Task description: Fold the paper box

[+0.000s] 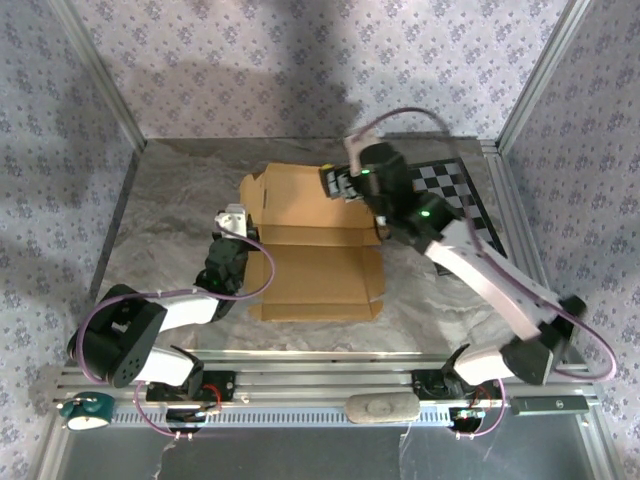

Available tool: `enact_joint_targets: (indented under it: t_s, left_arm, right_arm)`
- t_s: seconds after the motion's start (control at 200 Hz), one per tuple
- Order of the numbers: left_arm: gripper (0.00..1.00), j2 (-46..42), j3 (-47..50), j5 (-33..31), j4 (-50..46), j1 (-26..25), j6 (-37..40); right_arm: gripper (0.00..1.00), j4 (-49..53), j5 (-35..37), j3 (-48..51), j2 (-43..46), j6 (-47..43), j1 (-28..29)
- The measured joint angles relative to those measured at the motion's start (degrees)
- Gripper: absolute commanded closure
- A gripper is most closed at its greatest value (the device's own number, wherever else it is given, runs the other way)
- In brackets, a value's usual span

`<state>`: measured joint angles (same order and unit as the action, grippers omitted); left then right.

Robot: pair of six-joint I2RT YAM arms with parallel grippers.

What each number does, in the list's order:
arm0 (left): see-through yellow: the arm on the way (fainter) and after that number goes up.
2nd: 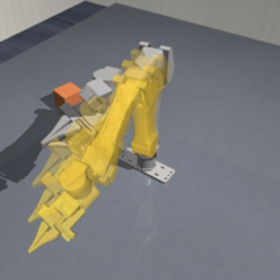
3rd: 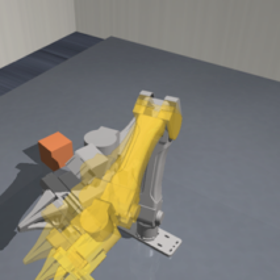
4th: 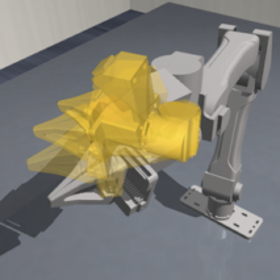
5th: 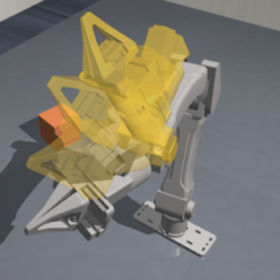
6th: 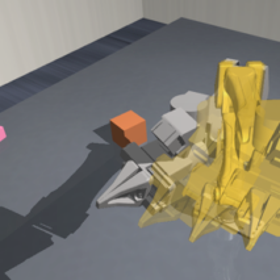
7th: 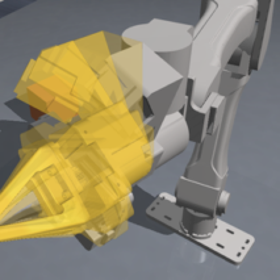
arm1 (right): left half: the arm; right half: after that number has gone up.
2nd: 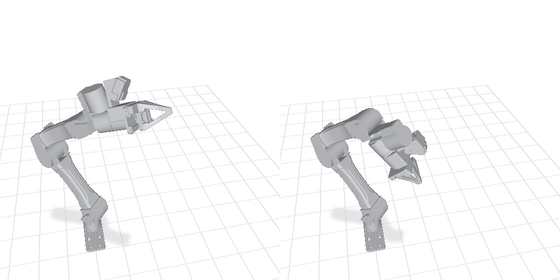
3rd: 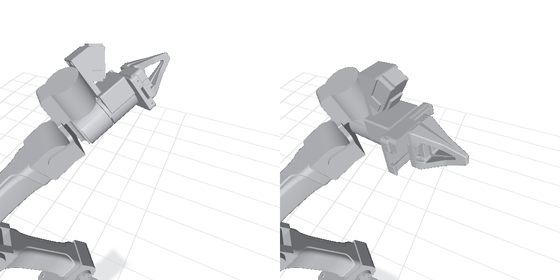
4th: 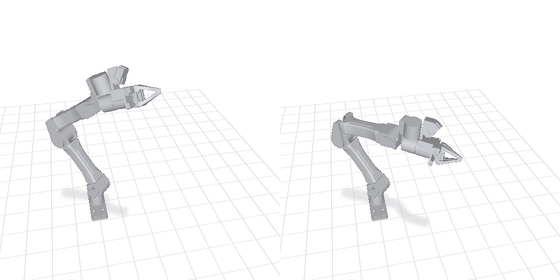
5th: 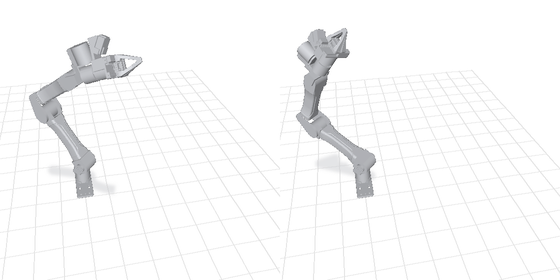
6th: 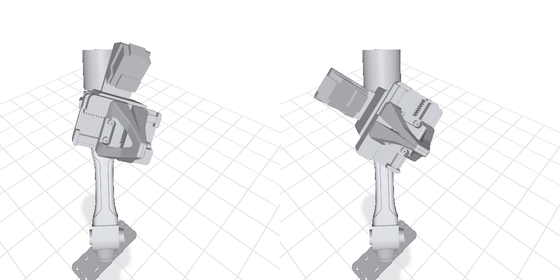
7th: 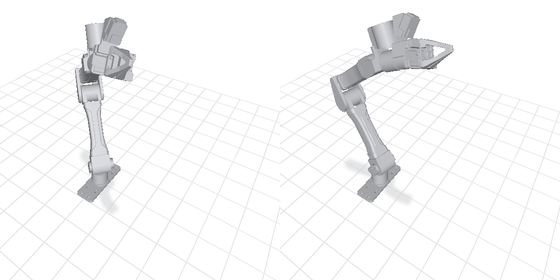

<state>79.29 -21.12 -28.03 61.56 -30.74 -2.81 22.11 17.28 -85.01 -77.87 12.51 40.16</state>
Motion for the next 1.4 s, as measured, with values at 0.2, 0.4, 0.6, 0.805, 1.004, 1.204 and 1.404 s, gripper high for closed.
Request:
enact_joint_targets:
  t_s: [0.2, 0.4, 0.6, 0.805, 1.004, 1.204, 1.404]
  left_arm:
    - [1.00, 0.00, 0.85, 0.42, 2.29, 0.00, 1.57]
    - [1.00, 0.02, 1.18, 0.46, 3.26, 0.00, 2.64]
    - [1.00, -0.07, 1.42, 0.70, 3.41, 0.00, 3.52]
    - [1.00, -0.11, 1.49, 1.07, 3.41, 0.00, 3.89]
    - [1.00, -0.11, 1.49, 1.09, 3.41, 0.00, 4.35]
    - [1.00, -0.09, 1.49, 1.09, 3.50, 0.00, 4.35]
    - [1.00, 0.46, 1.53, 1.25, 3.63, 0.00, 4.52]
  right_arm:
    - [0.17, -4.79, -17.94, 8.70, 1.22, 38.05, -11.23]
    - [0.16, -10.16, -22.67, 12.66, -4.44, 62.62, -8.15]
    - [0.17, -16.20, -25.99, 8.72, -10.58, 76.04, -12.31]
    - [0.22, -21.75, -31.63, 3.96, -20.87, 84.80, -15.91]
    - [0.44, -22.53, -34.86, 1.62, -25.53, 88.13, -16.79]
    - [0.69, -26.97, -36.59, 5.07, -25.53, 90.23, -16.79]
    - [1.00, -30.56, -36.39, 10.29, -25.46, 90.01, -16.72]
